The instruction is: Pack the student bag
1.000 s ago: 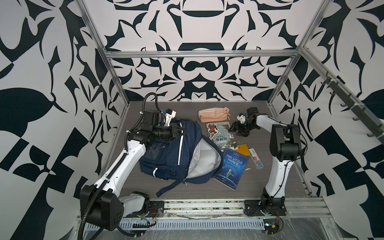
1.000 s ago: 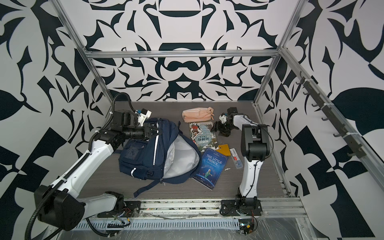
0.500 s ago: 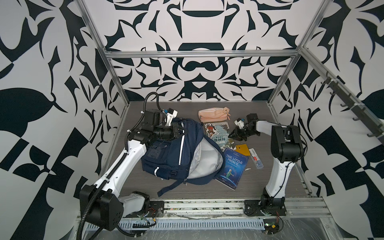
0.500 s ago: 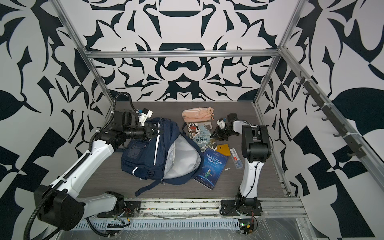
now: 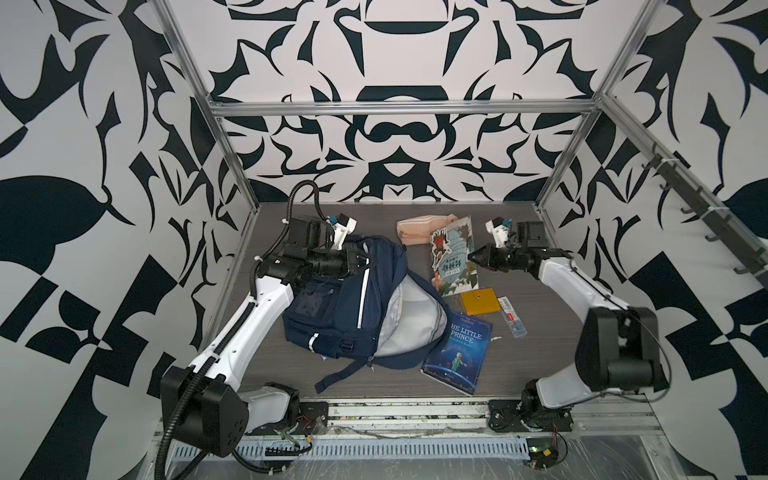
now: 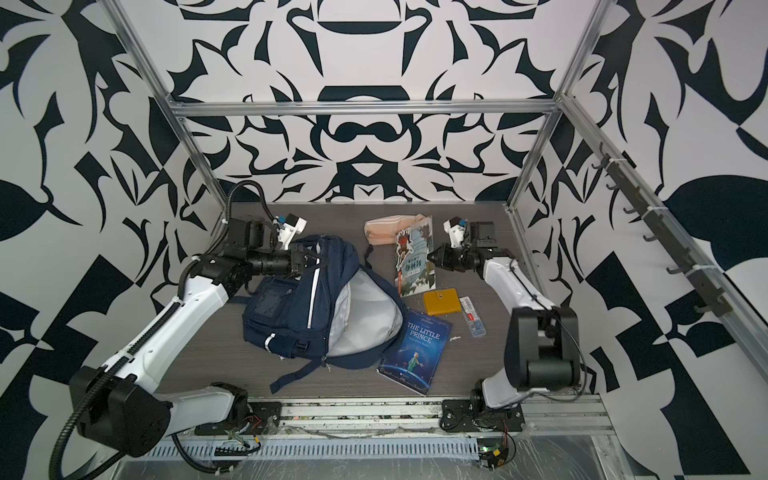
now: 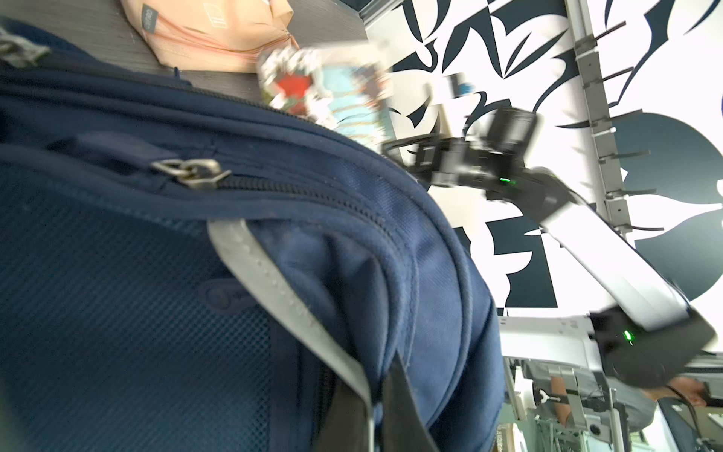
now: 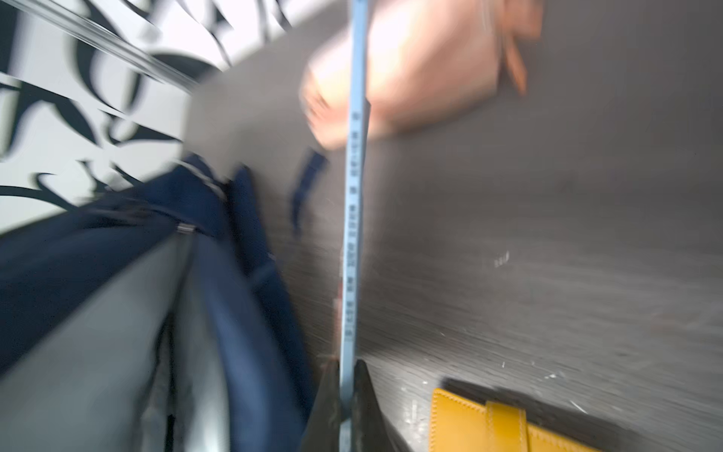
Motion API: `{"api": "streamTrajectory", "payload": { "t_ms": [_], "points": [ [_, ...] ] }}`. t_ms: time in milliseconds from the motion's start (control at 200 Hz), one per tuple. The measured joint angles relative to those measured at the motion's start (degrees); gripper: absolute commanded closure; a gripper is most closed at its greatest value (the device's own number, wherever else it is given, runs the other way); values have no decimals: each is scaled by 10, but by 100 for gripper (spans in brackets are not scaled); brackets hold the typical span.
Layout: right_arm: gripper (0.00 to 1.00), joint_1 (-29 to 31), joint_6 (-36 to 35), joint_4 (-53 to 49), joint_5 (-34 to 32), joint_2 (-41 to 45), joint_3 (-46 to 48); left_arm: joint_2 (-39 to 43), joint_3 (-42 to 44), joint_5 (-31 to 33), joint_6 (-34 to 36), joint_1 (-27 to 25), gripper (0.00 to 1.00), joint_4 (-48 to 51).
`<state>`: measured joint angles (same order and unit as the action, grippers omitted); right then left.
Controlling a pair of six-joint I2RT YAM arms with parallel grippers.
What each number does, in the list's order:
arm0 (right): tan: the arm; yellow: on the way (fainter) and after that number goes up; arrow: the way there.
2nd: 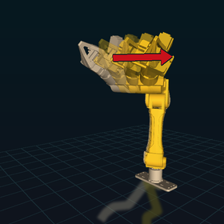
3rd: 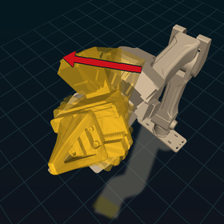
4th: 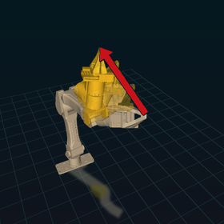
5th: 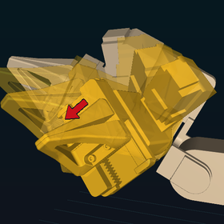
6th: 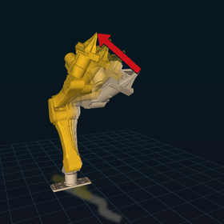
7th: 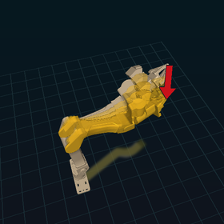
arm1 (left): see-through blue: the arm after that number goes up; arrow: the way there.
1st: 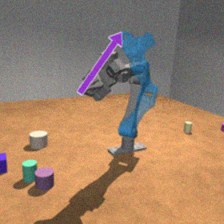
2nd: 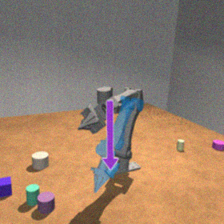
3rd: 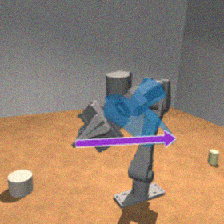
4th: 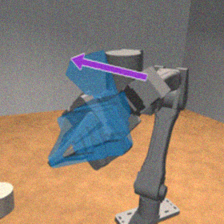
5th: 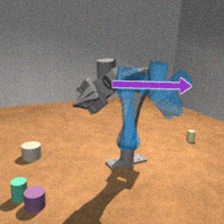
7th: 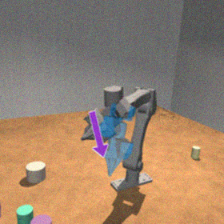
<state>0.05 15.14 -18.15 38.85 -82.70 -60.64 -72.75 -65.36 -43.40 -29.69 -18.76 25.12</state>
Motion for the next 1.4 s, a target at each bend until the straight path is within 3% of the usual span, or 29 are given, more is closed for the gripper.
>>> {"api": "streamTrajectory", "payload": {
  "t_ms": [180, 320, 600, 700, 905, 1170, 1335, 1400],
  "points": [
    [100, 0, -2, -85, -14, 136, -26, -28, -11, -15, 27, 1, 100, -4],
    [100, 15, 0, -164, 0, 196, -52, -37, -11, -35, 39, 7, 100, -7],
    [100, 199, 27, -304, 2, 234, -59, -37, -11, -85, 56, 20, 100, -19],
    [100, 240, 22, -347, -3, 208, -59, -37, -10, -98, 51, 20, 100, -33],
    [100, 243, -28, -369, -26, 116, -60, -26, -6, -119, 48, 17, 100, -43],
    [100, 252, -126, -353, -19, -92, -158, -14, -6, -138, 53, -17, 100, -37],
    [85, 252, -168, -337, -27, -168, -194, -14, -6, -139, 54, -29, 100, -25],
    [72, 252, -177, -332, -31, -182, -204, -14, -6, -136, 53, -30, 100, -23]
  ]
}}
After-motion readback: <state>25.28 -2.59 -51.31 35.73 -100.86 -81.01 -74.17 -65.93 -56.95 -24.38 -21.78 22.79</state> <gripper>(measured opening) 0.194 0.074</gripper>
